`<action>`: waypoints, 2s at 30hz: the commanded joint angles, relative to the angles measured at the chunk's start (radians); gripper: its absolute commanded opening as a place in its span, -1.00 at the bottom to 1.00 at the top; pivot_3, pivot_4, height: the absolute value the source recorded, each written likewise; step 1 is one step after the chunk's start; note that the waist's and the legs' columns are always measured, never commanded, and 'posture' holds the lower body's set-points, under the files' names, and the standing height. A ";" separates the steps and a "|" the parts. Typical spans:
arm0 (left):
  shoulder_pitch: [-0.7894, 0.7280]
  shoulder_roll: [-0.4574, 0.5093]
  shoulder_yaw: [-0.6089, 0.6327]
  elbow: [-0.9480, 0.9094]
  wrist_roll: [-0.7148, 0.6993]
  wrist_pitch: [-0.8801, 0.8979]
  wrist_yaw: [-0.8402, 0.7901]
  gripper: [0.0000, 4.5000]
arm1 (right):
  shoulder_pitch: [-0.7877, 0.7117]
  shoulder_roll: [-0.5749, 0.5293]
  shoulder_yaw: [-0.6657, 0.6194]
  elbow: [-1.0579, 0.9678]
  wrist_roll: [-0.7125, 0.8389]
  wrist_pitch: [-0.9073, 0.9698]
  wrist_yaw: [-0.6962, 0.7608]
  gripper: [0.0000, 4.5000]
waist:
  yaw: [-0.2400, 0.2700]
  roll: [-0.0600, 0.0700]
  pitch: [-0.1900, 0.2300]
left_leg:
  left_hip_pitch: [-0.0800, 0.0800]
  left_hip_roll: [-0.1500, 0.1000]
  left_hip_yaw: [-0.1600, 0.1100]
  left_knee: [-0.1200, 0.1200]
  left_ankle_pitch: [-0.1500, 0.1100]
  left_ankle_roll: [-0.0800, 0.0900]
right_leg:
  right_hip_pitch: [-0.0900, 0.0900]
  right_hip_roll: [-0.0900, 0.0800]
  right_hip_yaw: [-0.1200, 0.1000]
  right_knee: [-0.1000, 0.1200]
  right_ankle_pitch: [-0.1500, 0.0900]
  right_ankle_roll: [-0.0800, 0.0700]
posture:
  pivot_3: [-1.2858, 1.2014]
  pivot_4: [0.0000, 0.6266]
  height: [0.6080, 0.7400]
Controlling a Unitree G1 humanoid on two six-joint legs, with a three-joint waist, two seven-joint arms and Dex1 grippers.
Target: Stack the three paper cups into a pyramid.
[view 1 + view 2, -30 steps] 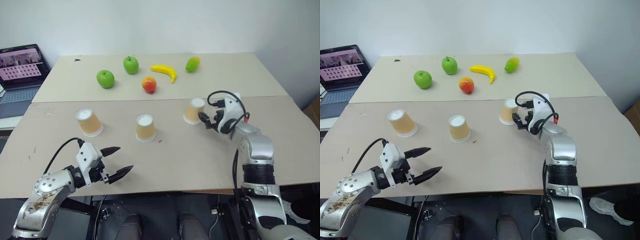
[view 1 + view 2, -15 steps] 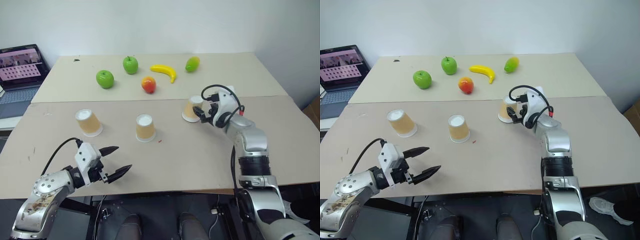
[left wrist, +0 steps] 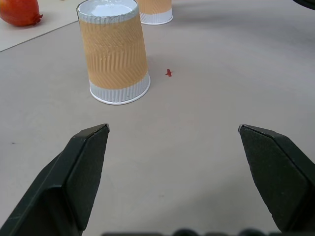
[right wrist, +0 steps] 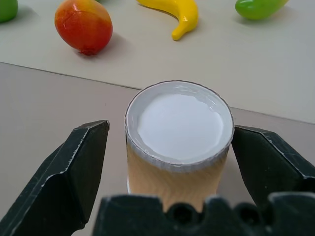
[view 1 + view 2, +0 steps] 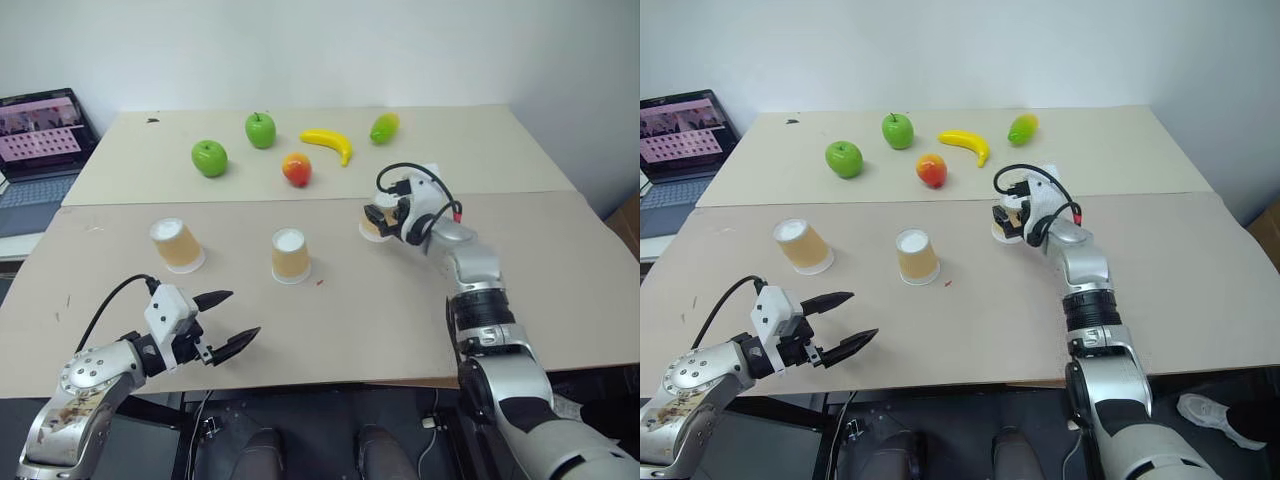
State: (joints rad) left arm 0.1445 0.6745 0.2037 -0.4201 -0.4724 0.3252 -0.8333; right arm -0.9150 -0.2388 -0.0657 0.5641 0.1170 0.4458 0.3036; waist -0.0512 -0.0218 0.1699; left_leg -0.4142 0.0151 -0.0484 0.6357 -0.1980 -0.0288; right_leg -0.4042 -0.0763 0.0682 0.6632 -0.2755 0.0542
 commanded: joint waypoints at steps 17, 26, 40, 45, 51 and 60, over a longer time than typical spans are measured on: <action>0.011 0.007 0.014 -0.043 0.001 -0.015 0.006 1.00 | -0.062 -0.007 -0.010 0.018 0.002 -0.070 0.017 0.23 | -0.015 0.000 0.000 | 0.000 0.000 0.000 0.000 0.000 0.000 | 0.000 0.000 0.000 0.000 0.000 0.000 | 0.03 -0.52 0.88; -0.001 0.007 0.003 -0.031 0.007 -0.016 -0.001 1.00 | 0.019 -0.073 0.004 -0.260 0.080 0.038 0.180 0.23 | -0.015 0.000 0.000 | 0.000 0.000 -0.001 -0.001 0.000 0.000 | 0.000 0.000 0.000 0.000 0.000 0.000 | 0.03 -0.52 0.88; -0.033 0.013 0.001 -0.018 0.006 -0.008 -0.013 1.00 | 0.098 -0.115 0.228 -0.374 0.120 -0.020 0.553 0.23 | -0.018 0.000 0.000 | 0.003 0.001 0.000 -0.001 0.000 0.000 | 0.002 0.001 0.000 0.000 0.000 0.000 | 0.03 -0.52 0.88; -0.011 0.014 0.018 -0.044 0.000 0.001 0.000 1.00 | 0.058 -0.052 0.245 -0.269 0.105 -0.078 0.565 0.23 | -0.016 0.000 0.000 | 0.000 0.000 -0.001 -0.001 0.000 0.000 | 0.000 0.000 0.000 0.000 0.000 0.000 | 0.03 -0.52 0.88; 0.015 0.015 0.038 -0.068 -0.004 0.011 0.014 1.00 | 0.009 -0.003 0.251 -0.181 0.087 -0.122 0.585 0.23 | -0.016 0.000 0.000 | 0.001 0.001 -0.001 0.000 0.000 0.000 | 0.000 0.000 -0.001 0.000 0.000 0.000 | 0.03 -0.52 0.88; 0.034 0.014 0.051 -0.086 -0.007 0.016 0.036 1.00 | -0.012 0.026 0.256 -0.093 0.050 -0.176 0.592 0.23 | -0.016 0.000 0.000 | 0.001 0.001 -0.001 0.000 0.000 0.000 | 0.000 0.000 -0.001 0.001 0.000 0.000 | 0.03 -0.52 0.88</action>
State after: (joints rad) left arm 0.1727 0.6802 0.2225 -0.4674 -0.4725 0.3466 -0.8027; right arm -0.8928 -0.2161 0.1934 0.4702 0.1763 0.3107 0.8947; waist -0.0669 -0.0216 0.1701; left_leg -0.4133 0.0156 -0.0494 0.6352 -0.1980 -0.0288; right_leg -0.4040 -0.0761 0.0675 0.6637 -0.2755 0.0542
